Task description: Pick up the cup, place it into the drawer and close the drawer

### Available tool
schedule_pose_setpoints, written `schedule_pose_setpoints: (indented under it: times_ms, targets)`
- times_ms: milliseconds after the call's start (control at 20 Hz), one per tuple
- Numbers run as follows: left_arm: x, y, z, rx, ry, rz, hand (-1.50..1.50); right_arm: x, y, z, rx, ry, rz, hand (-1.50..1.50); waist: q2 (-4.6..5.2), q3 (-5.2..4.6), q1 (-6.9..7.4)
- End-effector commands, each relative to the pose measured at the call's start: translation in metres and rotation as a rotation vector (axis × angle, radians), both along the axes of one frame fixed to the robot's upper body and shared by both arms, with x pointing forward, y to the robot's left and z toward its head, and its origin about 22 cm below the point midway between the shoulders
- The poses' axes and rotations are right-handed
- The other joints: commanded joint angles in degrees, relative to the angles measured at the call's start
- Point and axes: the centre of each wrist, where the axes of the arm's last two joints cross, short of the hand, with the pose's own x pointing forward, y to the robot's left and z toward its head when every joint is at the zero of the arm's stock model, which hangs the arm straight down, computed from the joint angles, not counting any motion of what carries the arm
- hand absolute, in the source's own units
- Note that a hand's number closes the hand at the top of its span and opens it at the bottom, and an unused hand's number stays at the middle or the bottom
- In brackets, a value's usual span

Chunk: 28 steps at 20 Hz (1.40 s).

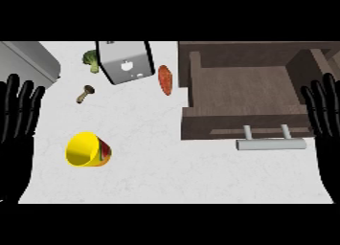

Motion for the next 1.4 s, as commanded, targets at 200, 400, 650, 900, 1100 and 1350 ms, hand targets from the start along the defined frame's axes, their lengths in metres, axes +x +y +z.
schedule_pose_setpoints:
  times_ms: [200,400,650,900,1100,1350]
  targets:
    - [-0.005,0.037,0.006,0.05,-0.004,-0.321,-1.5,-0.008,0.005,-0.007,0.01,-0.041,-0.008,-1.5,-2.65,-0.28,1.3]
    - [0.004,0.05,-0.033,-0.182,0.229,-0.315,-1.5,0.009,0.0,-0.011,-0.048,0.125,0.109,-1.5,-2.33,-0.3,1.42]
    - [0.014,0.077,-0.049,-0.19,0.258,-0.332,-1.5,0.025,0.002,-0.012,-0.047,0.12,0.118,-1.5,-2.47,-0.24,1.26]
    - [0.049,0.072,-0.068,-0.147,0.337,-0.282,-1.5,0.047,-0.001,-0.016,-0.04,0.12,0.118,-1.5,-2.37,-0.23,1.01]
    - [0.03,0.09,-0.102,-0.107,0.386,-0.251,-1.5,0.037,-0.004,-0.01,-0.056,0.092,0.128,-1.5,-2.49,-0.24,1.09]
    - [0.044,0.117,-0.119,-0.1,0.422,-0.199,-1.5,0.042,0.003,-0.018,-0.051,0.098,0.124,-1.5,-2.48,-0.24,1.1]
